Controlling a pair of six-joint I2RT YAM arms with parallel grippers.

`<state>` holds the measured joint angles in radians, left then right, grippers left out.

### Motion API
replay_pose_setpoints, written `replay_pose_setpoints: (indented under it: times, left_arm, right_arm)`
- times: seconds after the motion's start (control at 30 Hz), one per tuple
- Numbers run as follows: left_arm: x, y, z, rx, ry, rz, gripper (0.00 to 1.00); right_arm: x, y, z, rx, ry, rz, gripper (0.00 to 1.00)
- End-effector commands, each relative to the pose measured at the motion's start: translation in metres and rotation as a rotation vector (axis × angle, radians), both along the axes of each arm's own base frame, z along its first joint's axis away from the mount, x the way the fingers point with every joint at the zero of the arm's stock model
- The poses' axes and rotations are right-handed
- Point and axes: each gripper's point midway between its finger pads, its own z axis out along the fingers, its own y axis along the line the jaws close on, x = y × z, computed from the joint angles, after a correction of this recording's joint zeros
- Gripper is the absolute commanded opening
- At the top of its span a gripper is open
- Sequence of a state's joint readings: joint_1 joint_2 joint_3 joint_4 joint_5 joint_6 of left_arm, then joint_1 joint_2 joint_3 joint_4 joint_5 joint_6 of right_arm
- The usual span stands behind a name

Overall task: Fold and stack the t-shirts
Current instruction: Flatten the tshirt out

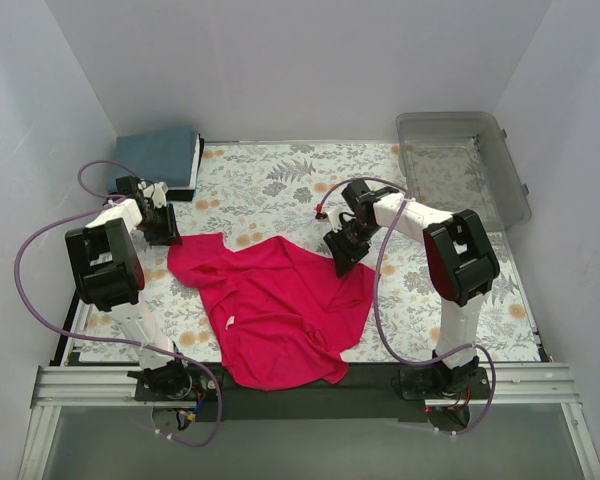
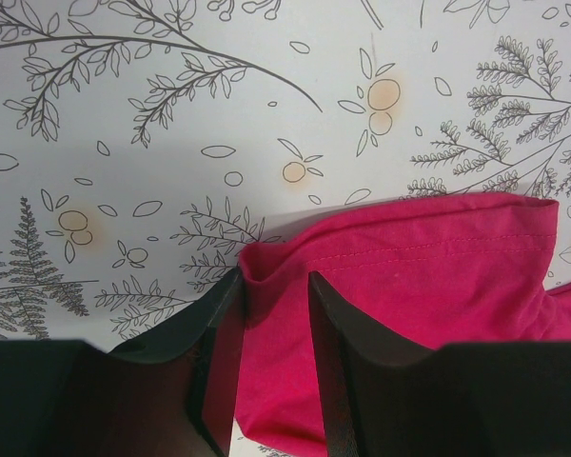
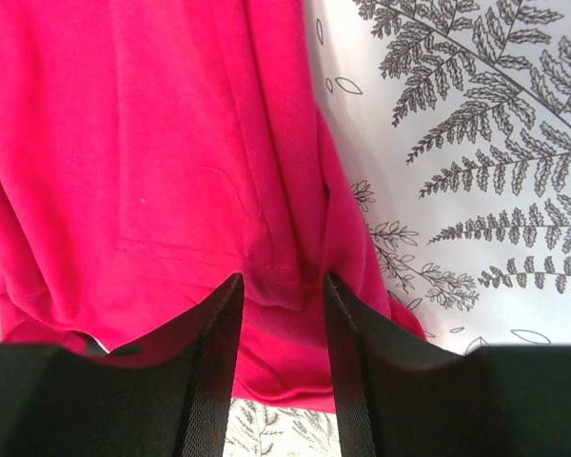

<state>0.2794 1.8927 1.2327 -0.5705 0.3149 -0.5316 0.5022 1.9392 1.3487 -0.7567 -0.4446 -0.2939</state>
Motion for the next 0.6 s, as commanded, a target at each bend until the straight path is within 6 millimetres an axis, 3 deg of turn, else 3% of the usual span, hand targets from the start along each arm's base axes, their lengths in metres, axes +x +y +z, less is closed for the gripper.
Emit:
replay_pose_setpoints:
  times: [0.0, 0.1, 0.23, 0.43, 0.57]
  left_arm:
    - [-0.001, -0.004, 0.006, -0.002, -0.016, -0.016, 0.31]
    - [-0.002, -0.004, 0.006, -0.001, -0.014, -0.016, 0.31]
    - [-0.002, -0.004, 0.007, -0.002, -0.017, -0.019, 0.31]
    - [0.0, -0.007, 0.013, -0.019, -0.028, -0.026, 0.31]
    - [0.001, -0.009, 0.016, -0.032, -0.033, -0.035, 0.31]
  right_arm:
    - [0.007, 0.004, -0.001, 0.005, -0.006, -0.001, 0.45]
    - [0.004, 0.008, 0.006, 0.034, 0.001, 0.004, 0.38]
    - [0.004, 0.012, 0.025, 0.076, -0.023, 0.009, 0.35]
    - [-0.002, 0.013, 0.031, 0.092, -0.003, 0.02, 0.14]
    - [-0.006, 0.013, 0.032, 0.096, 0.009, 0.028, 0.18]
